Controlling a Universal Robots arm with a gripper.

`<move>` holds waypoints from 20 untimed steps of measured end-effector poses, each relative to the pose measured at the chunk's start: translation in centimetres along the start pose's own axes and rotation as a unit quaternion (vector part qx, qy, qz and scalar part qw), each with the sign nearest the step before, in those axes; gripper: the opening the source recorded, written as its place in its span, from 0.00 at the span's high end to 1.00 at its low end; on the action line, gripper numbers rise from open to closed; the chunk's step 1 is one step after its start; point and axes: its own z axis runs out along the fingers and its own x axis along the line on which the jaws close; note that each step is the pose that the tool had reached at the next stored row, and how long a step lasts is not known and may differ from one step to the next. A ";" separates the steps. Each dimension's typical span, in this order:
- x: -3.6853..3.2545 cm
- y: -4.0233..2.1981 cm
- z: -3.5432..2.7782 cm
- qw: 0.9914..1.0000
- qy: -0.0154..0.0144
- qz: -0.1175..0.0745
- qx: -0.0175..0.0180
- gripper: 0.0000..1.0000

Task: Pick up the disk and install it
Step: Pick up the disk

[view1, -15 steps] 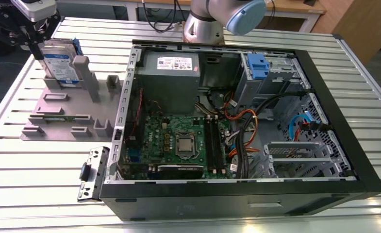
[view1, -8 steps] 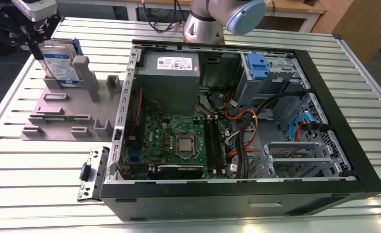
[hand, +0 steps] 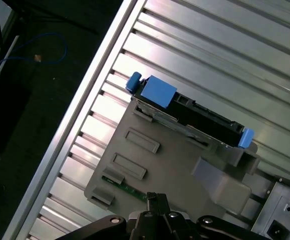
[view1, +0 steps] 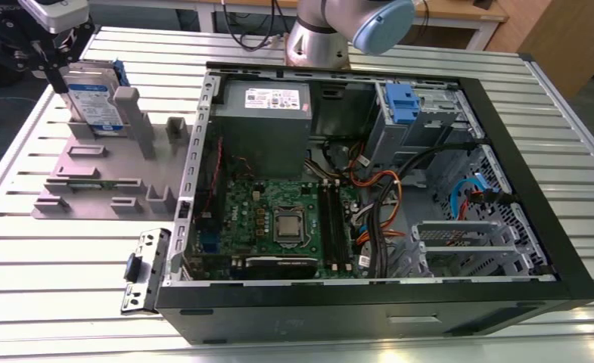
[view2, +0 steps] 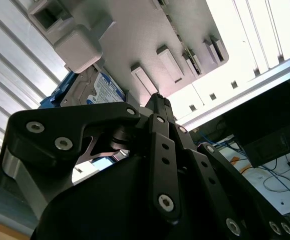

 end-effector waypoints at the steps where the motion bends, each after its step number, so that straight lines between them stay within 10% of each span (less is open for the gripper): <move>1: 0.00 0.01 0.00 1.000 0.000 0.000 -0.001 0.90; 20: 0.00 0.00 0.00 1.000 -0.001 -0.010 -0.002 0.90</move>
